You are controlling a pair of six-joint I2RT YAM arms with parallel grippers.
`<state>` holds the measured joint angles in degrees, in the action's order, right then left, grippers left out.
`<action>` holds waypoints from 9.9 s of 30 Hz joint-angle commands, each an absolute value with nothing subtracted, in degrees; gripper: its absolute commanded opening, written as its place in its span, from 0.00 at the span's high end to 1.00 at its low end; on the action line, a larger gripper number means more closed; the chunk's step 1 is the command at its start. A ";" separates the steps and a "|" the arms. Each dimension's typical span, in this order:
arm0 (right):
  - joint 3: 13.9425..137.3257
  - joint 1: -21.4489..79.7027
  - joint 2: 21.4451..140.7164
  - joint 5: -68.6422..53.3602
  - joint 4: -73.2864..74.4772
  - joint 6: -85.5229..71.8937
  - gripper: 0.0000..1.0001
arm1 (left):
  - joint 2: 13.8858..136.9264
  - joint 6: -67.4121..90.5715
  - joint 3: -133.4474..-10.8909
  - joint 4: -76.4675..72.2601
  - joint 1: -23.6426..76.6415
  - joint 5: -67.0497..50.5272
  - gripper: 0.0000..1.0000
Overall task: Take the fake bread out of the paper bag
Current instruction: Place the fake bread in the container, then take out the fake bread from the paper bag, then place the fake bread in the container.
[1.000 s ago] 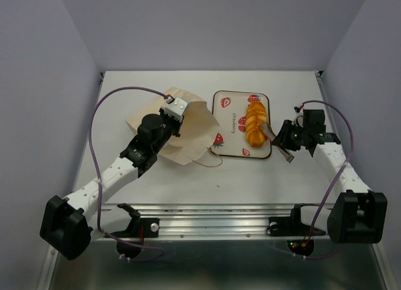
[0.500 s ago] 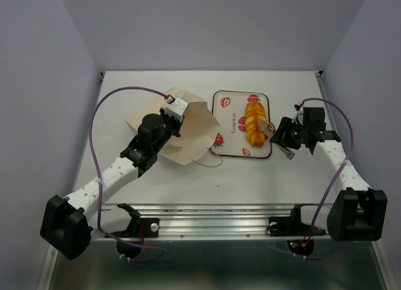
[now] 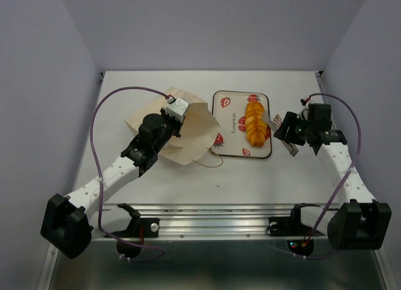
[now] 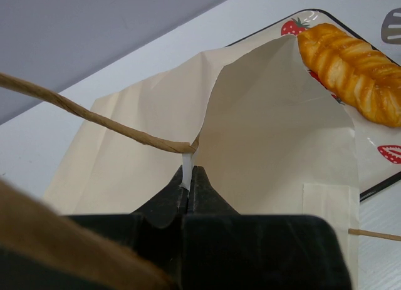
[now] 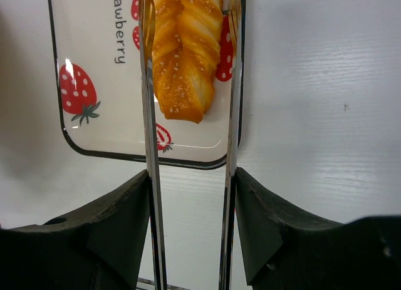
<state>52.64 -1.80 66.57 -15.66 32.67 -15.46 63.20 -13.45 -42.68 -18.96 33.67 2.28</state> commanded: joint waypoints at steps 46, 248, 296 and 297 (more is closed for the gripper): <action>53.96 43.49 63.97 -16.82 19.43 -22.49 0.48 | 60.12 -19.07 -42.89 -15.29 33.92 -9.32 1.00; 33.22 49.57 28.13 7.38 20.11 -51.94 0.89 | 62.58 -6.59 -42.71 -18.98 33.66 -1.67 1.00; 55.10 13.45 80.50 -26.18 -6.94 -31.56 0.82 | 54.49 -8.17 -38.58 -18.63 33.57 2.46 1.00; 55.72 12.40 81.55 -28.28 -6.94 -30.07 0.80 | 54.49 -8.43 -38.67 -18.55 33.49 2.46 1.00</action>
<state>52.10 15.49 80.03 -17.41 -1.23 -35.07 56.03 -7.18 -38.98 -16.32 33.67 2.00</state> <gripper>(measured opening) 0.421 0.034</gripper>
